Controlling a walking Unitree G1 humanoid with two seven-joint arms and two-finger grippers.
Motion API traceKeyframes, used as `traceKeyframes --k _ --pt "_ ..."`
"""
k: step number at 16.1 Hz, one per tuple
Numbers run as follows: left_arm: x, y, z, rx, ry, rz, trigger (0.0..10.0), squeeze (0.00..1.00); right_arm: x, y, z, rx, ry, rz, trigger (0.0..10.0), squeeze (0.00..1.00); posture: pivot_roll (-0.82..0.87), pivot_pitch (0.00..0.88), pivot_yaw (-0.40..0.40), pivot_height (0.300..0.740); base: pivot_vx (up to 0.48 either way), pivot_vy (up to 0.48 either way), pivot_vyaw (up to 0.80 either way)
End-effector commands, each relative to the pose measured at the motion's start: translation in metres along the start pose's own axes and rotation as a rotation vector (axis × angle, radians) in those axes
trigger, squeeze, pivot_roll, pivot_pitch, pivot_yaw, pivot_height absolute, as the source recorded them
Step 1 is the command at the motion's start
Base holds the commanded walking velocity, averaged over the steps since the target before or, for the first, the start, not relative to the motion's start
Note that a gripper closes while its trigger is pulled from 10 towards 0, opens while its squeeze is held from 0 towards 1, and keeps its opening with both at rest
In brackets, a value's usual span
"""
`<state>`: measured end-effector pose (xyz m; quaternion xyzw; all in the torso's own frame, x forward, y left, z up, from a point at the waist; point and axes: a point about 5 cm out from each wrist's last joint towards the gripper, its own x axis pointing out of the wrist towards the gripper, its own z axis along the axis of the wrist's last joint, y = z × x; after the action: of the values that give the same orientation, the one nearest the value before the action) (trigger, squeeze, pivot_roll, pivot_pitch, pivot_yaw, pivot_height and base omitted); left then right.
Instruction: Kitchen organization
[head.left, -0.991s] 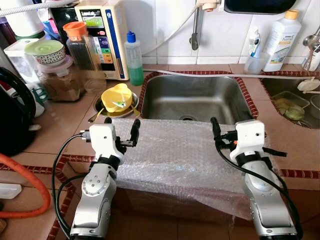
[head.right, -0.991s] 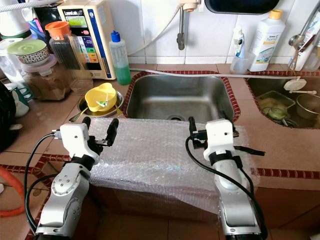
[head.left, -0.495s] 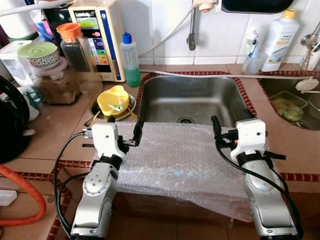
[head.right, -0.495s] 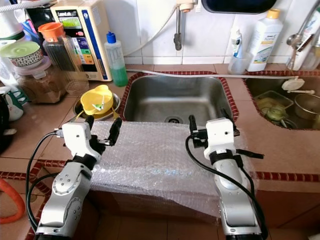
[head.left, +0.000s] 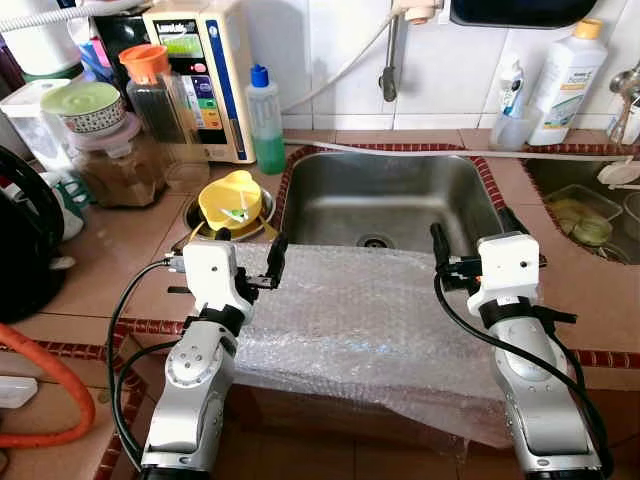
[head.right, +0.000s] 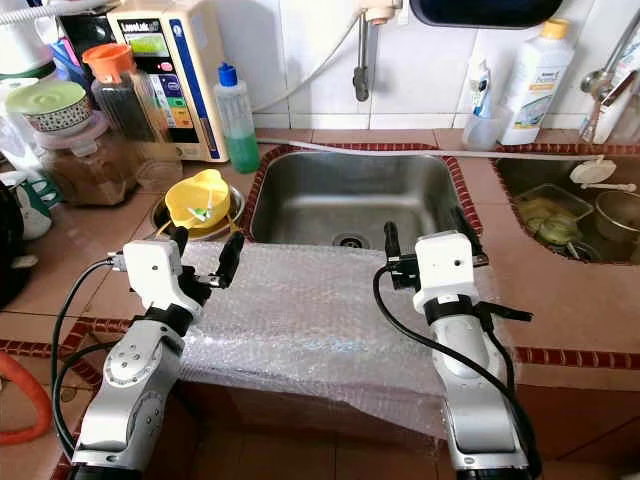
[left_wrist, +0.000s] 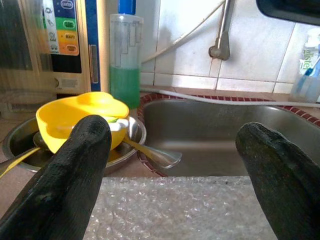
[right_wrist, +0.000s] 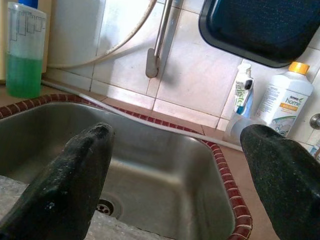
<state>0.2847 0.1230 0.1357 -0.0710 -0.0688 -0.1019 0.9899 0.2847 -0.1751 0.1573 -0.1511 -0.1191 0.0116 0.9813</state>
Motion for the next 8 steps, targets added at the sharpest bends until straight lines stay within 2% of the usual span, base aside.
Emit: traceKeyframes --k 1,8 --pt "0.0011 0.0024 0.0056 0.002 -0.016 0.006 10.0 0.0 0.002 -0.0021 0.008 -0.009 -0.037 -0.002 10.0 0.0 -0.27 0.022 0.092 0.74 0.0 0.0 0.0" --pt "-0.0005 0.0022 0.0029 0.006 -0.003 0.002 10.0 0.0 0.0009 0.0029 0.0068 -0.006 -0.035 0.014 10.0 0.0 -0.27 0.023 0.094 0.74 0.295 0.0 0.0"
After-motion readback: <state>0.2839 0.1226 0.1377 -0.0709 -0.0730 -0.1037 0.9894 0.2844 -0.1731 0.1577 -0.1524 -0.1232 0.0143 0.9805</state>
